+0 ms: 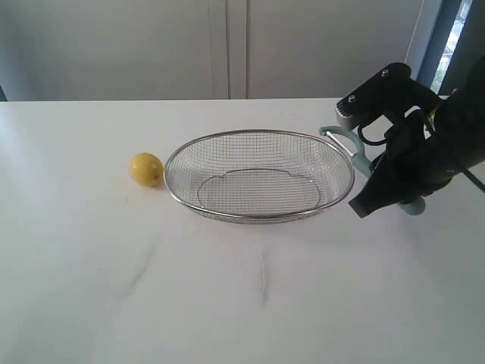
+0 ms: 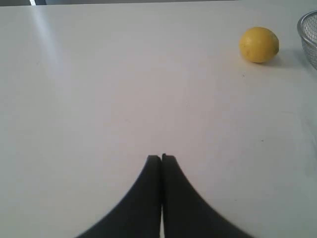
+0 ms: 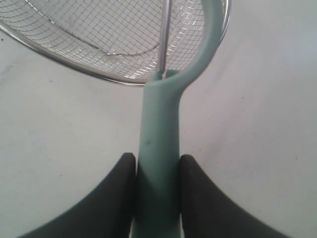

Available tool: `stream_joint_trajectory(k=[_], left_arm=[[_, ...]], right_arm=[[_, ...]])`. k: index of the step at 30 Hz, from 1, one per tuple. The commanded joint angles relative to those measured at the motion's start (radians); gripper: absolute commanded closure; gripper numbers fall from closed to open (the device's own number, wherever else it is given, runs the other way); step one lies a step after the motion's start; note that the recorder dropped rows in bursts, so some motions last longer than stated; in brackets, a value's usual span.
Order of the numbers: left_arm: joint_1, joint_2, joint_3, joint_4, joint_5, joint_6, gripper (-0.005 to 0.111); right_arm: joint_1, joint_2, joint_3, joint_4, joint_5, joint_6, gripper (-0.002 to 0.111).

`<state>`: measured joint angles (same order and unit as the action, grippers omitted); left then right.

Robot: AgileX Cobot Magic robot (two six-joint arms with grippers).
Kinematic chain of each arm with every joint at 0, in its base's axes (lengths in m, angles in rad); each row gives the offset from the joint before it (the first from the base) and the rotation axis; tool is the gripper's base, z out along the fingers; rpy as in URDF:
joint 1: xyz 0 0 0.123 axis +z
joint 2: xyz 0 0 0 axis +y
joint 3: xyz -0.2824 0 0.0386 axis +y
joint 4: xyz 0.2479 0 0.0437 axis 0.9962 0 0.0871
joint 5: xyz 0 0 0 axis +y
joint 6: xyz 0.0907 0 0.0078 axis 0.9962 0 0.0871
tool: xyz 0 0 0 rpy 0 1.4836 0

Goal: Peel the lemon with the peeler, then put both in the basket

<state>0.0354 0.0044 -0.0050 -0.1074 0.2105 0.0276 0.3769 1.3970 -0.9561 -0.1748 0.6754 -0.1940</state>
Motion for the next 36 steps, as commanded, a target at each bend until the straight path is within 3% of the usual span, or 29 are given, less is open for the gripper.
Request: stream_joint_trajectory(k=[1,25,30,36], left_arm=[[0.000,-0.004,0.005,-0.002,0.000,-0.002,0.107],[0.000,-0.004,0.005,-0.002,-0.074,-0.002,0.107],[0.000,-0.004,0.005,-0.002,-0.188,-0.002,0.107],[0.000,-0.004,0.005,-0.002,-0.436,-0.002,0.107]], right_arm=[[-0.008,-0.003,0.002,0.002,-0.010,0.000,0.108],[-0.008,-0.003,0.002,0.002,-0.012,0.000,0.108],[-0.008,-0.003,0.002,0.002,-0.012,0.000,0.108],[-0.008,-0.003,0.002,0.002,-0.012,0.000,0.108]])
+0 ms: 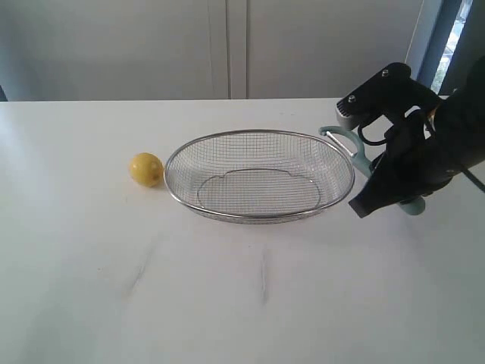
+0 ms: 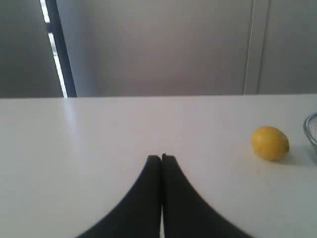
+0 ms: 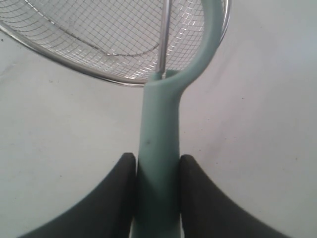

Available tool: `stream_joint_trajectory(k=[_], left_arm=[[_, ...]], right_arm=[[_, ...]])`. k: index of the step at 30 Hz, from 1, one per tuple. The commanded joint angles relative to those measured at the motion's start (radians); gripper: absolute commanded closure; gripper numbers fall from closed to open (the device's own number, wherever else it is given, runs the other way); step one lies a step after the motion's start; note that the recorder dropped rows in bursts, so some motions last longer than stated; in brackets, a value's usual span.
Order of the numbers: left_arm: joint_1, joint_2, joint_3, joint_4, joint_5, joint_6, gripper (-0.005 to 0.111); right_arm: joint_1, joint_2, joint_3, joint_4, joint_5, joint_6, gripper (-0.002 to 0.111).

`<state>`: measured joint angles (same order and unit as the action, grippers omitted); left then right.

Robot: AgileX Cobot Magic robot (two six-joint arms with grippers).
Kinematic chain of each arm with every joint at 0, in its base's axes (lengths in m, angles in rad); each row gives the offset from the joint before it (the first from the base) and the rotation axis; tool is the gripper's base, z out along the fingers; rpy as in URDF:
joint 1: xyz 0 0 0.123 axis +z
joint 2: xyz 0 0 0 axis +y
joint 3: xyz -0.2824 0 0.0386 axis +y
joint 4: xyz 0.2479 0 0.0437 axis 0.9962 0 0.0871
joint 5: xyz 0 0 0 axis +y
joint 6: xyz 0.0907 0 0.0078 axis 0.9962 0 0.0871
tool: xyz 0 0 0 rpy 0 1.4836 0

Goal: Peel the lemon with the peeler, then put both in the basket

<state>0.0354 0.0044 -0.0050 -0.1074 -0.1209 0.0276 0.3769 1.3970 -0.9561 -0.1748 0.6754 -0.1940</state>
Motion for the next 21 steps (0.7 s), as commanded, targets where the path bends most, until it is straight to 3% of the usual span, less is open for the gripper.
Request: stream_joint_trajectory(k=[1,6,11,16,21], left_arm=[[0.000,-0.004,0.005,-0.002,-0.132,-0.002,0.107],[0.000,-0.004,0.005,-0.002,-0.303,-0.048,0.107],[0.000,0.033,0.005,-0.093,-0.610,-0.083,0.107],[0.000,0.158,-0.096,-0.098,-0.612,-0.083,0.107],[0.000,0.372,-0.276,-0.085,-0.612,-0.083,0.107]], right_arm=[[-0.008,-0.003,0.002,0.002,-0.012,0.000,0.108],[-0.008,-0.003,0.002,0.002,-0.012,0.000,0.108],[-0.008,-0.003,0.002,0.002,-0.012,0.000,0.108],[-0.008,-0.003,0.002,0.002,-0.012,0.000,0.108],[-0.008,-0.003,0.002,0.002,-0.012,0.000,0.108]])
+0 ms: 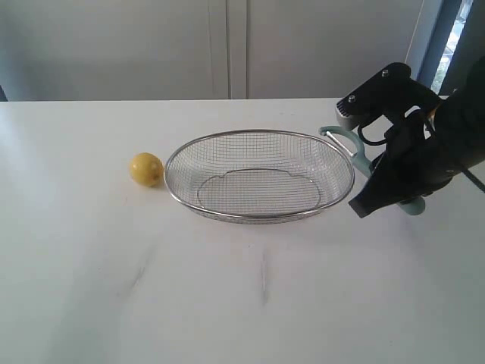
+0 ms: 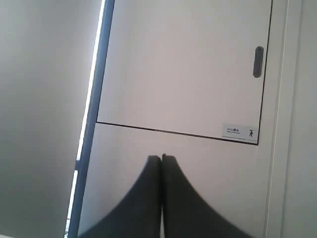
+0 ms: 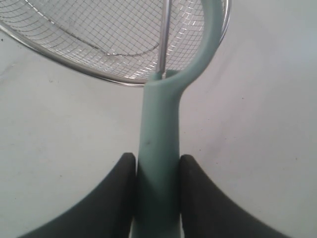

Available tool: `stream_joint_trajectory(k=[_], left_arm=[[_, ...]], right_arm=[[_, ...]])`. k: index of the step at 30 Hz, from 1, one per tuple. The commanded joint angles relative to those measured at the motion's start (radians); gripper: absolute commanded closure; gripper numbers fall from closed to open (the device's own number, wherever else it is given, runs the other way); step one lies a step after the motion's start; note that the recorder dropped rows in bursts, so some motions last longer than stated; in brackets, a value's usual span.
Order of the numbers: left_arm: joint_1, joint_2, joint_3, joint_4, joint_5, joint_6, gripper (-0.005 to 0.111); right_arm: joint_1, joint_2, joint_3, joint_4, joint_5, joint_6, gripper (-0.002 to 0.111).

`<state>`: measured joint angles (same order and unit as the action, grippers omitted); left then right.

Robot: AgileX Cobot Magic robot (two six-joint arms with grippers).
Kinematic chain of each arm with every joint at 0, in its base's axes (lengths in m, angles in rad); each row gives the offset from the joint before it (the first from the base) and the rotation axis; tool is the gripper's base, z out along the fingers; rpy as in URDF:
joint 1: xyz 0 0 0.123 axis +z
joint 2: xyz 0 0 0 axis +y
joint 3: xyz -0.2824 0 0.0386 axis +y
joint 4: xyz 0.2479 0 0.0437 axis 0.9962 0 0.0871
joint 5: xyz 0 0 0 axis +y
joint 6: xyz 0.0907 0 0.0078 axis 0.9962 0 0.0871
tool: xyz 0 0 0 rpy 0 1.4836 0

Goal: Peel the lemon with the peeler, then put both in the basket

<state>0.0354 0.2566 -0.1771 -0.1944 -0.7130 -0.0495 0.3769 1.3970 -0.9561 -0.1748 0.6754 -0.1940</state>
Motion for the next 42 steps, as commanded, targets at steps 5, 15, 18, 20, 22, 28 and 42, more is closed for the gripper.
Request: stream_joint_trajectory(k=[5,15,18,20,22,28,42], left_arm=[[0.000,0.401,-0.279,0.200,-0.052,-0.002,0.107],[0.000,0.944,-0.635,0.315,-0.009,-0.005,0.107],[0.000,1.059,-0.742,0.351,0.163,-0.063,0.107],[0.000,1.130,-0.837,0.391,0.345,-0.121,0.107],[-0.002,1.216,-0.943,0.396,0.574,-0.142,0.107],[-0.049,1.468,-1.264,0.350,1.141,0.059,0.107],[-0.228,1.827,-1.721,-0.106,1.745,1.472,0.104]], right_arm=[[-0.008,-0.003,0.002,0.002,-0.012,0.000,0.108],[-0.008,-0.003,0.002,0.002,-0.012,0.000,0.108],[-0.008,-0.003,0.002,0.002,-0.012,0.000,0.108],[-0.008,-0.003,0.002,0.002,-0.012,0.000,0.108],[-0.008,-0.003,0.002,0.002,-0.012,0.000,0.108],[-0.008,-0.003,0.002,0.002,-0.012,0.000,0.108],[-0.008,-0.003,0.002,0.002,-0.012,0.000,0.108]])
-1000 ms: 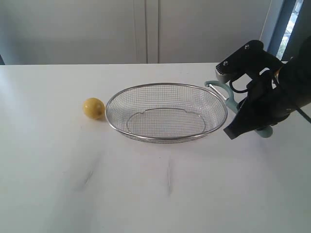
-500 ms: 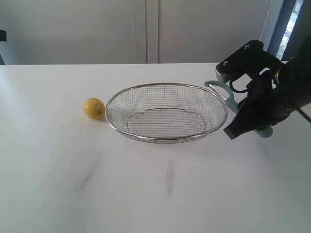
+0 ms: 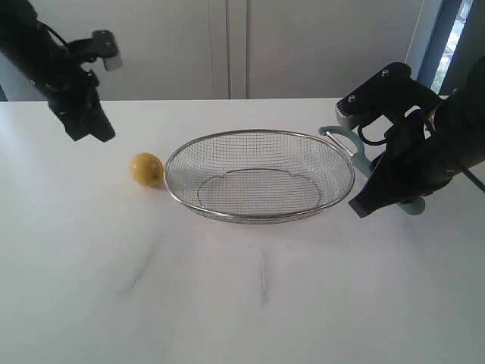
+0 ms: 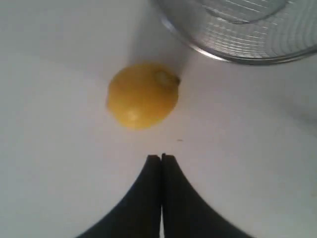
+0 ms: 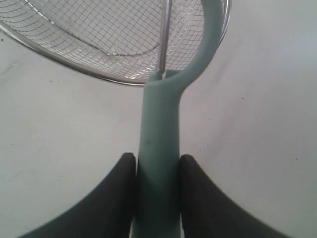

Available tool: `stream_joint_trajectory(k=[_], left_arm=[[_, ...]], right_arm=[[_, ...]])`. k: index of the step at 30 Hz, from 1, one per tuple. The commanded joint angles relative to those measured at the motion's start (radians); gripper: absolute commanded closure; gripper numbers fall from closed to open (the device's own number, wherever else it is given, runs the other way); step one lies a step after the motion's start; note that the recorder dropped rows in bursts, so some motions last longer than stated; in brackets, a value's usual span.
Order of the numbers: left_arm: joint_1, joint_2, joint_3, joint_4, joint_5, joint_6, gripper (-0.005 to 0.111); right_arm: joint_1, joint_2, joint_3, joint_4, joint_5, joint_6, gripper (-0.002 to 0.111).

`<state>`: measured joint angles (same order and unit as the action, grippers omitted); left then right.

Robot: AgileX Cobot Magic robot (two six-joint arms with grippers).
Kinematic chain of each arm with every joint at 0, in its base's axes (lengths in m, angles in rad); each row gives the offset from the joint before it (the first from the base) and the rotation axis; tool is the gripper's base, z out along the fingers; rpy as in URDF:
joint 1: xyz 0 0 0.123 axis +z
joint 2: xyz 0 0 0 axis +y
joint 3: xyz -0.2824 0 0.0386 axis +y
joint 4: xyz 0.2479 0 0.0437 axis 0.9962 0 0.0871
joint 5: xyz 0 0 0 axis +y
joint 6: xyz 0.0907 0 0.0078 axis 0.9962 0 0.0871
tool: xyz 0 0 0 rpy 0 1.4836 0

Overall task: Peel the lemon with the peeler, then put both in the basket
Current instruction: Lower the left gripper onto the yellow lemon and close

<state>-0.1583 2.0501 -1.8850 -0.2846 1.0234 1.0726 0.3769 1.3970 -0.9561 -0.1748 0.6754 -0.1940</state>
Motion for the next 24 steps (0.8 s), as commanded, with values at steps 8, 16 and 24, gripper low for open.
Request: stream_joint_trajectory(k=[8,16,24], left_arm=[[-0.074,0.102,-0.014,0.006,-0.104,0.862,0.052],[-0.074,0.151,-0.014,0.004,-0.214,0.873,0.033],[-0.074,0.189,-0.014,-0.015,-0.219,0.875,0.033]], right_arm=[[-0.008,-0.003,0.002,0.002,-0.012,0.000,0.108],[-0.008,-0.003,0.002,0.002,-0.012,0.000,0.108],[-0.008,-0.003,0.002,0.002,-0.012,0.000,0.108]])
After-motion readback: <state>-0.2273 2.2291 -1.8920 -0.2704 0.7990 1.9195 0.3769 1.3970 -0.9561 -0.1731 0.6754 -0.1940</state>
